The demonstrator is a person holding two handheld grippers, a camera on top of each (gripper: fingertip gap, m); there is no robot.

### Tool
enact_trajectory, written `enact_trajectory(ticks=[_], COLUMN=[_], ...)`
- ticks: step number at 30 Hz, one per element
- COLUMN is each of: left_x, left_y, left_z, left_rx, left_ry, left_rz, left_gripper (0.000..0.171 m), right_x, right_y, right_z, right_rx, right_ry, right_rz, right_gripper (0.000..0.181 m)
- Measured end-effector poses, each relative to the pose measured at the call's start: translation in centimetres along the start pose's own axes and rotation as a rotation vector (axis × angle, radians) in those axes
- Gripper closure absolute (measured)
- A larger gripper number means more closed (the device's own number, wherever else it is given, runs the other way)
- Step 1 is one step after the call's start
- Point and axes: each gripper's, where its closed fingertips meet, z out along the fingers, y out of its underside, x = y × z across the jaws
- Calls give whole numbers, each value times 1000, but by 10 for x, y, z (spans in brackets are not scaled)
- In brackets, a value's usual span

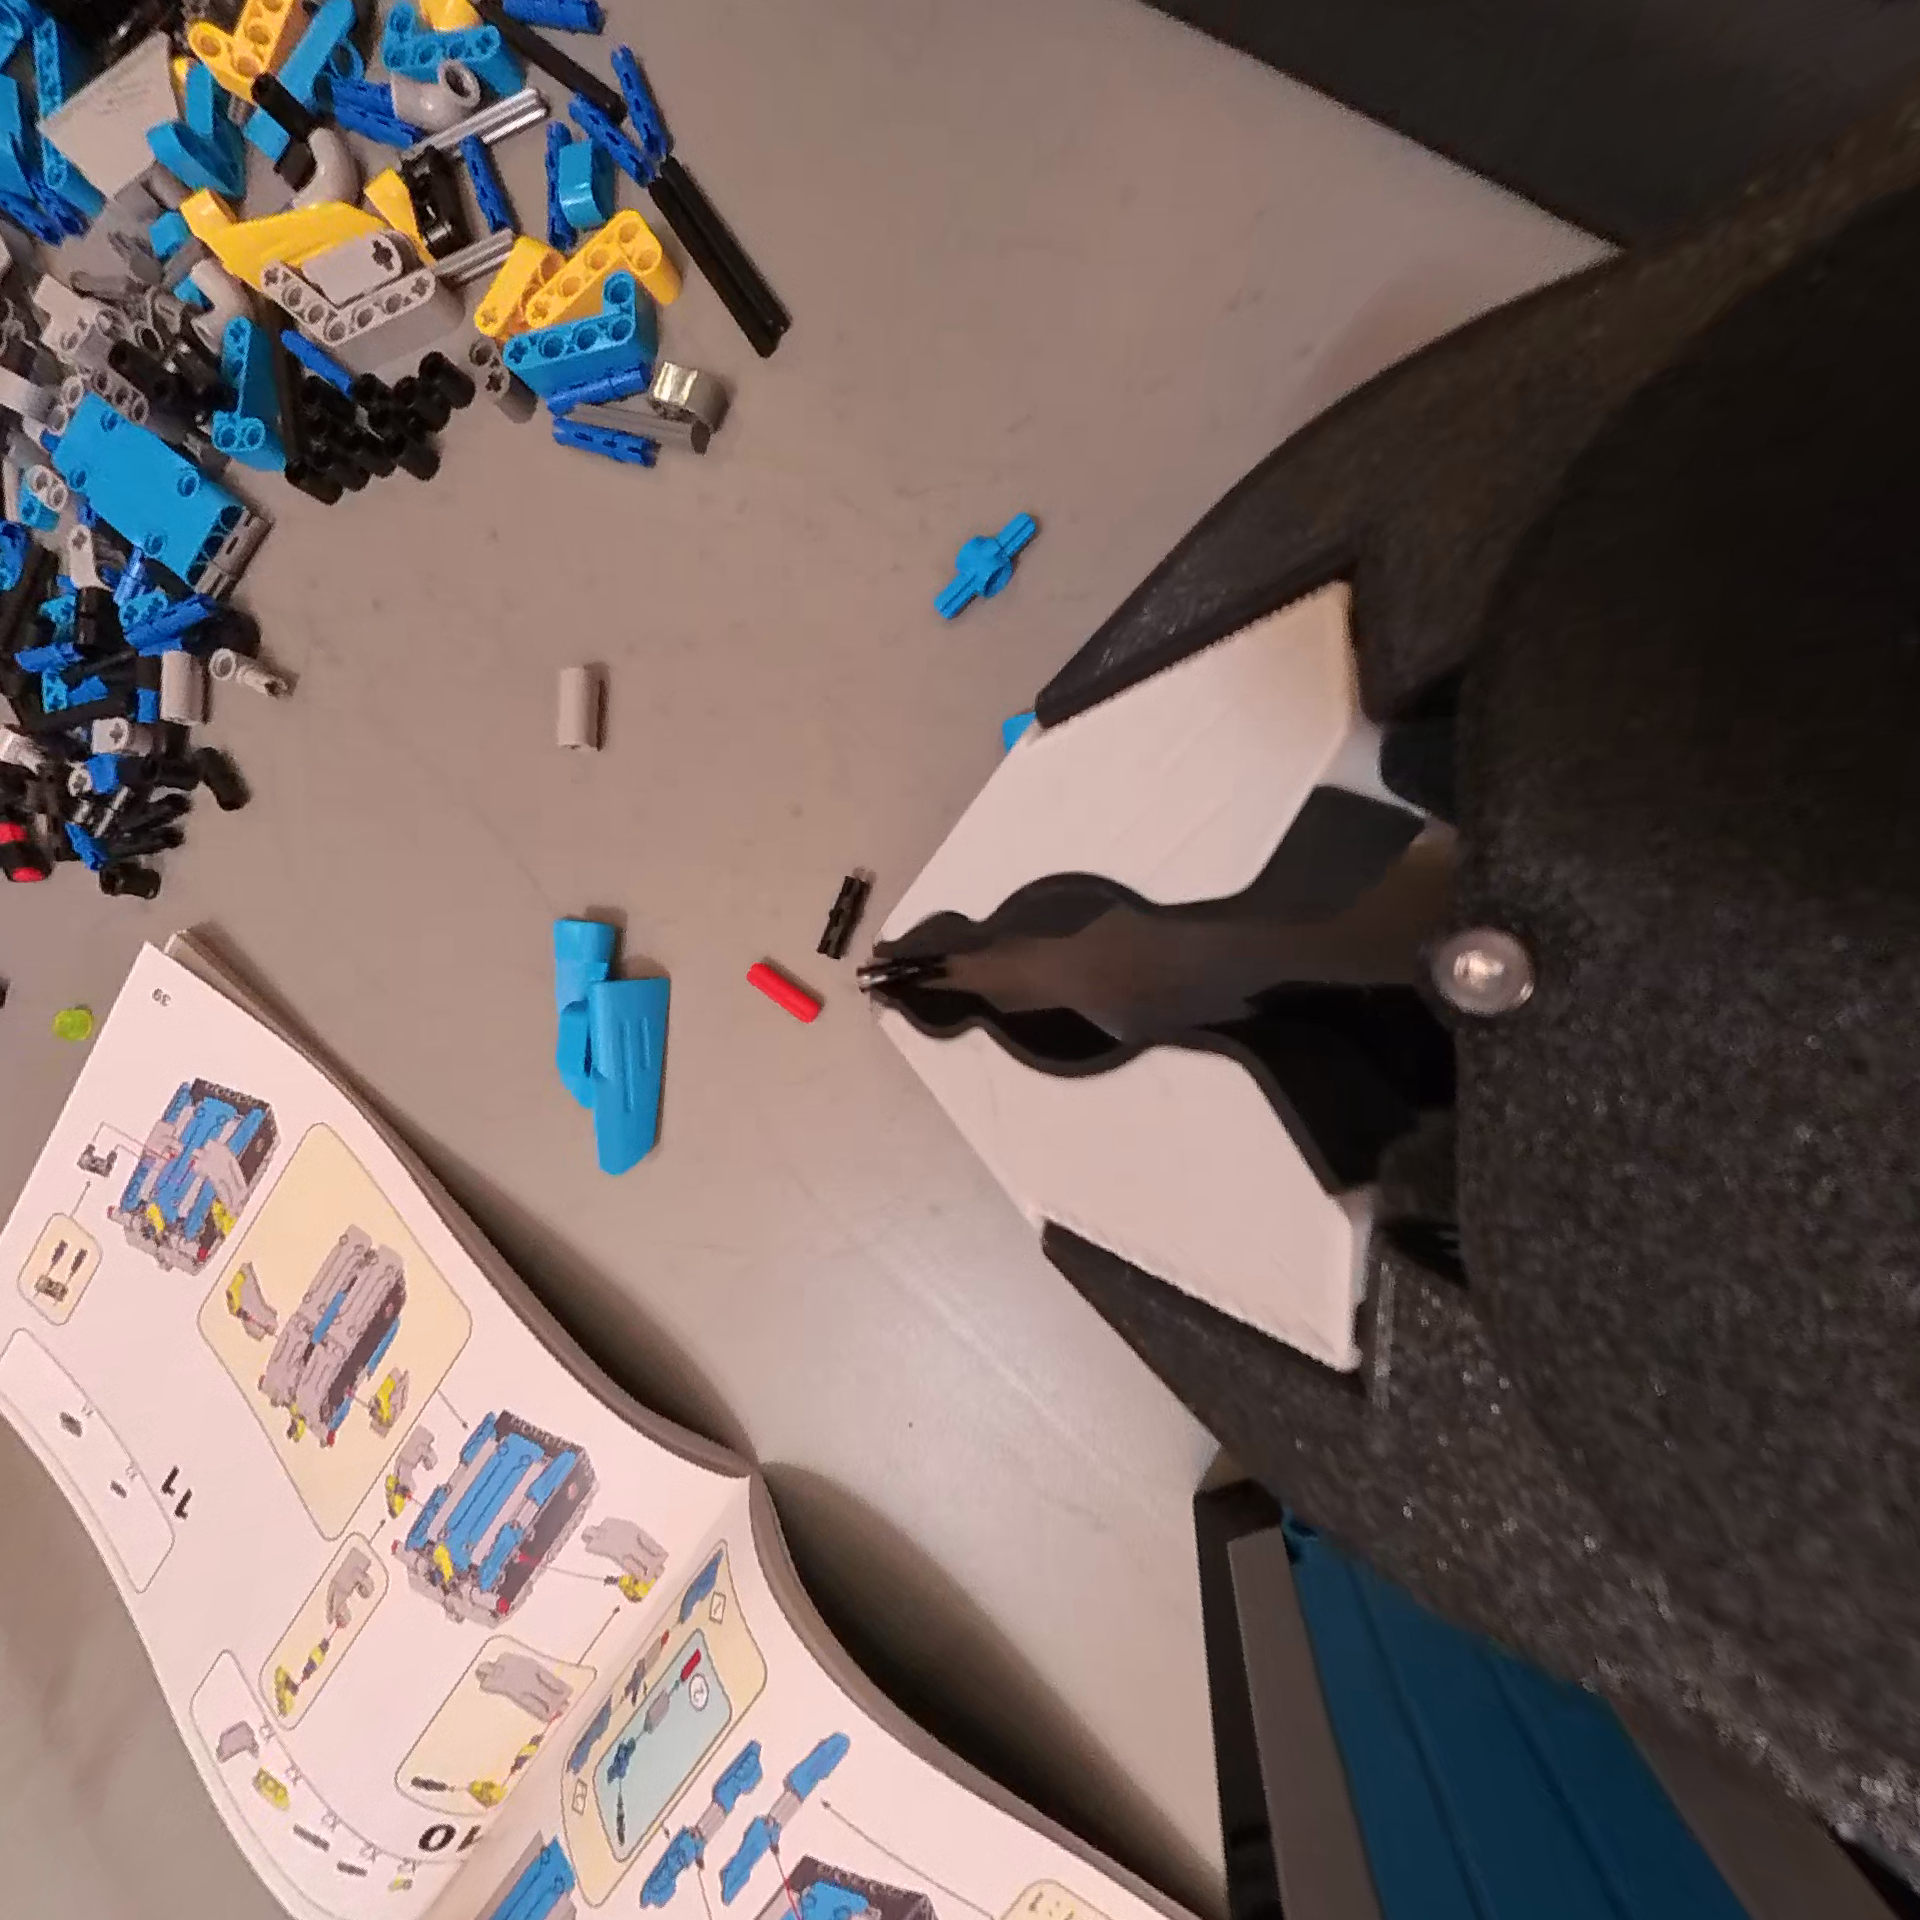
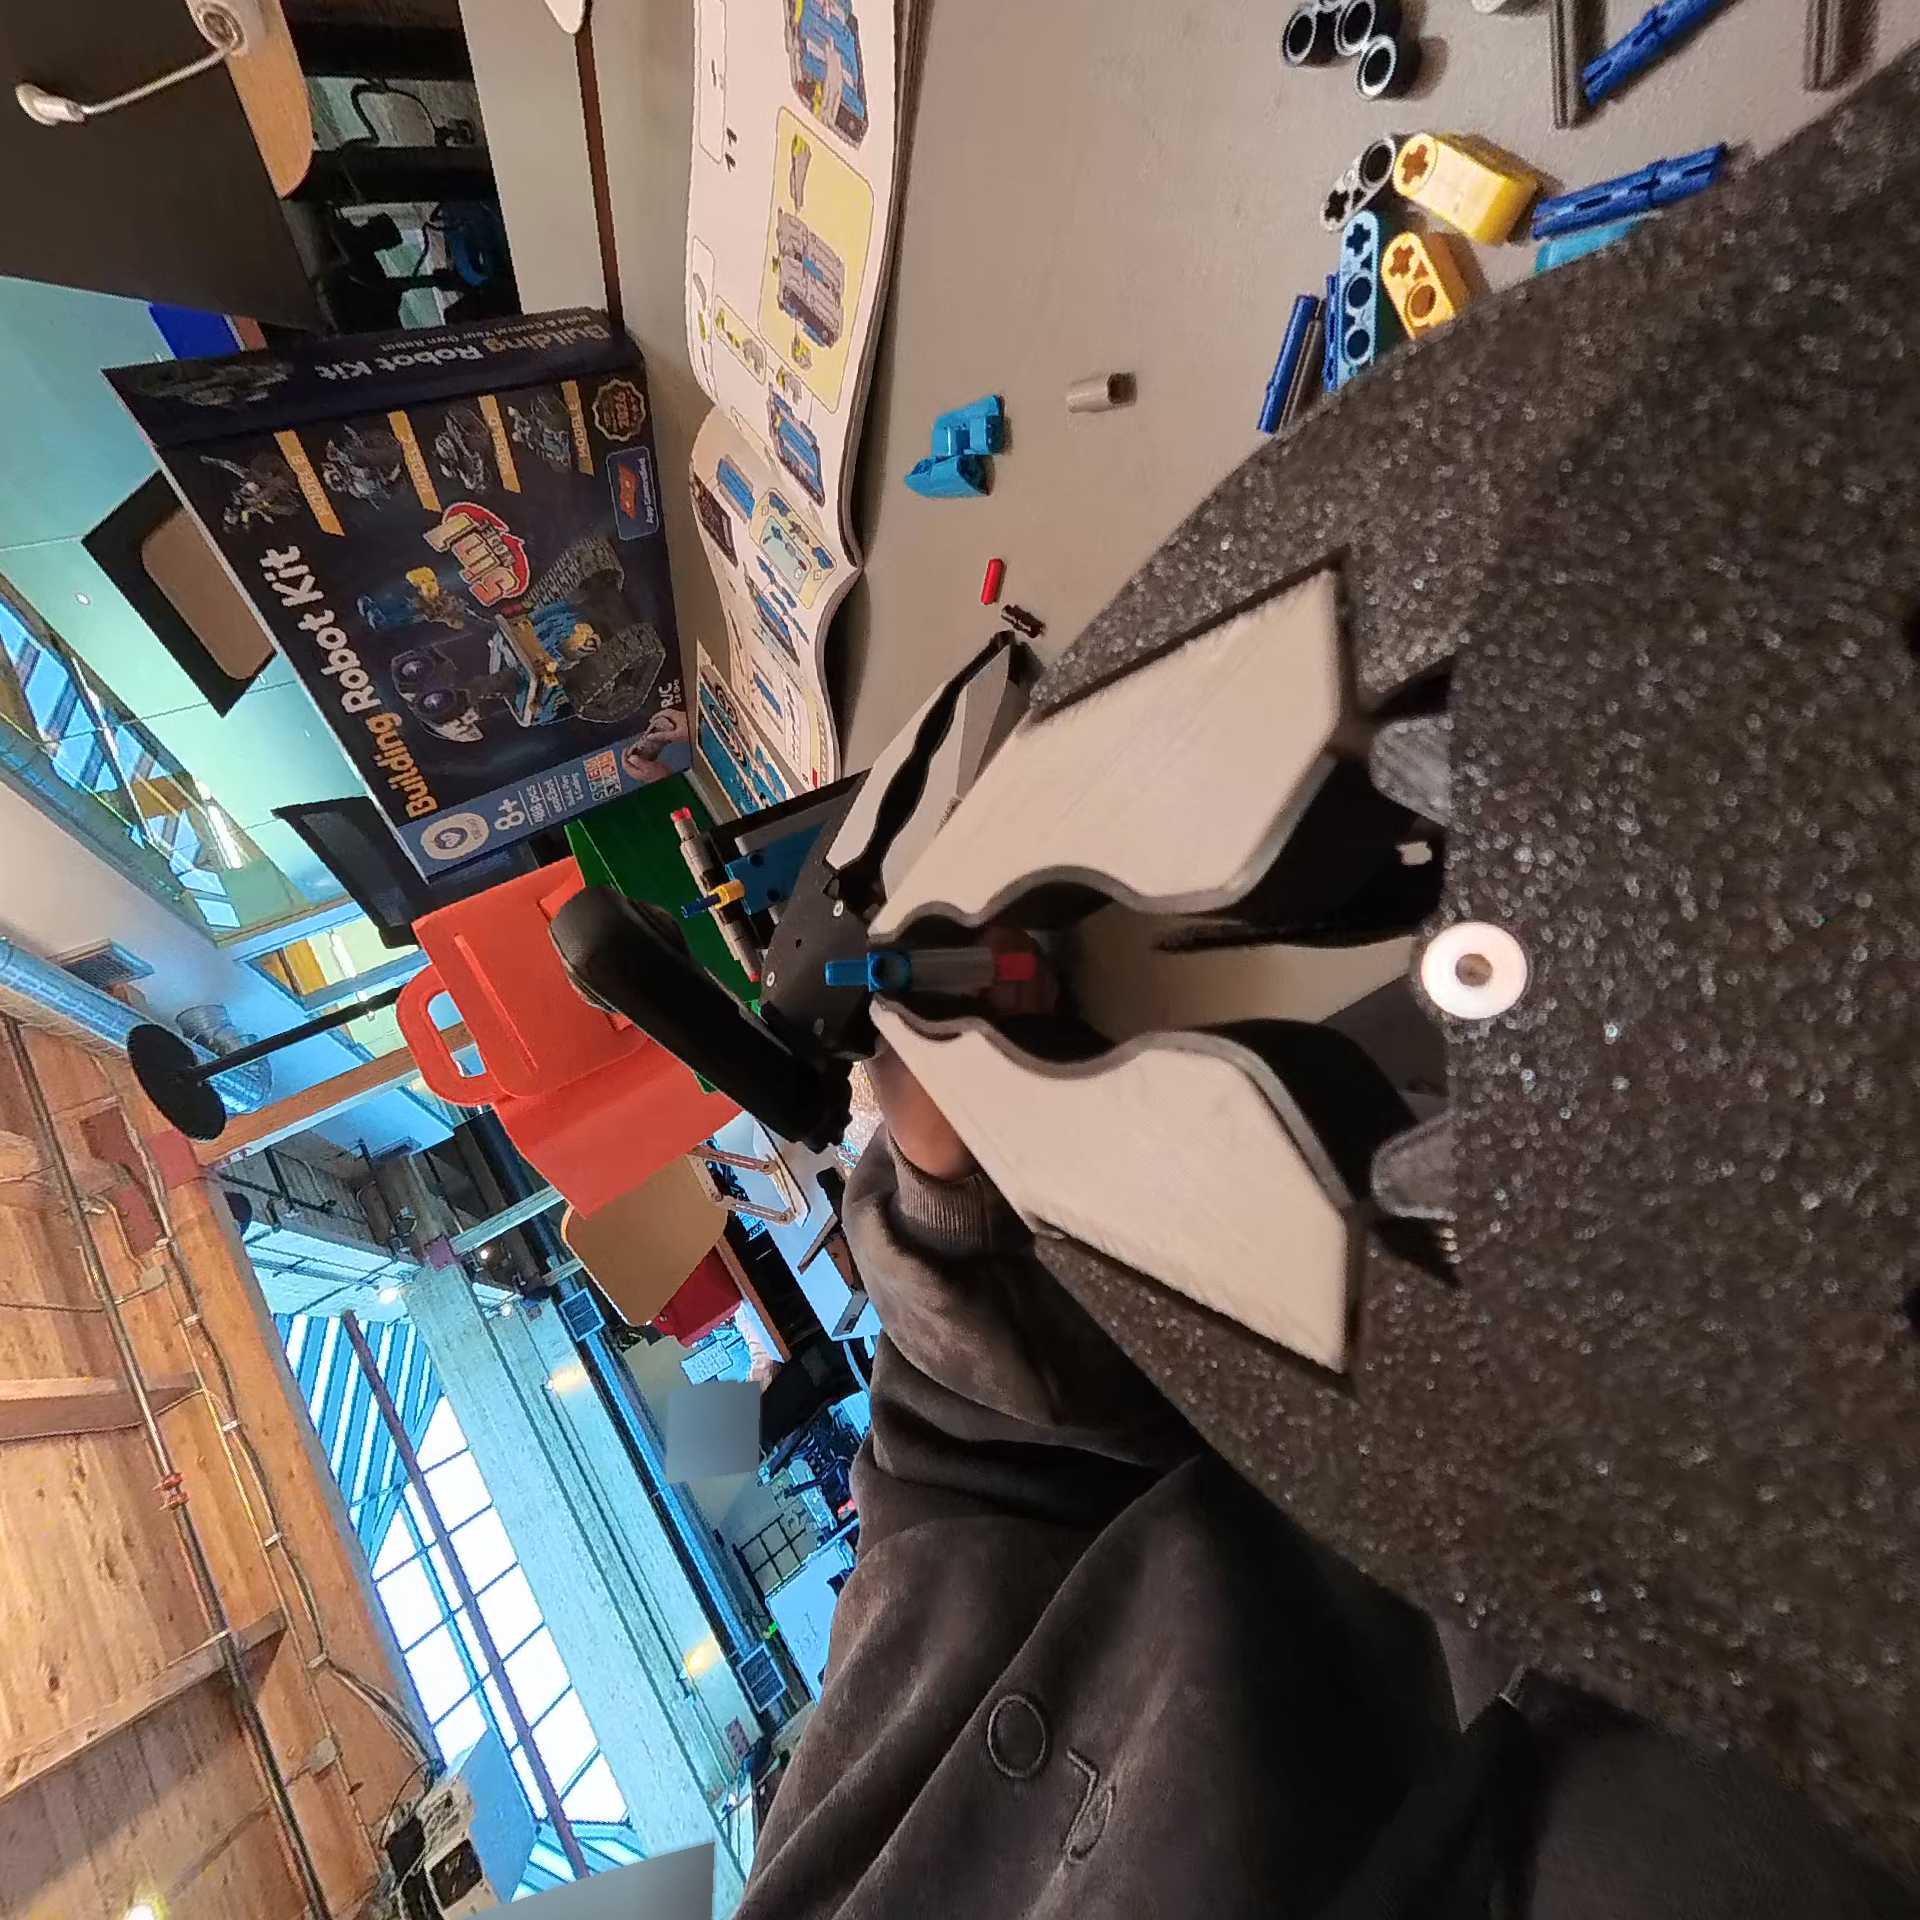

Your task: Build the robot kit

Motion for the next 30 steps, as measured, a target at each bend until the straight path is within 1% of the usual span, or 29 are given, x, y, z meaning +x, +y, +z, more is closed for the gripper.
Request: enact_trajectory(ticks=[3,4,6,8,9,11,12,15,18,21,23,25,30], left_x=[2,7,28,49,61,79,84,81,74,67,64,65,70], left_y=[1,0,-12,-25,-30,-35,-35,-32,-30,-33,-32,-30,-23], left_z=[-3,-7,-31,-64,-83,-119,-131,-152,-165,-176,-177,-180,-172], left_rx=[-2,17,130,278,356,471,505,572,600,625,616,612,559], left_ry=[24,54,139,207,268,424,487,615,729,795,808,823,807], left_rz=[14,30,105,203,214,169,139,36,-75,-144,-148,-133,-107], left_gripper=[167,167,167,167,167,167,167,167,167,167,167,167,167], right_x=[0,0,2,5,6,-3,-10,-34,-46,-50,-53,-50,-53], right_y=[0,0,0,1,4,13,14,10,6,18,23,25,28], right_z=[0,0,0,3,8,24,34,59,74,83,87,89,88], right_rx=[0,0,-1,-19,-41,-107,-119,-120,-82,-115,-126,-133,-145], right_ry=[1,3,14,24,17,-33,-59,-155,-235,-263,-279,-263,-296], right_rz=[-1,-2,-1,12,27,47,39,8,51,70,72,68,76], right_gripper=[174,174,174,174,174,174,174,174,174,175,174,174,174])
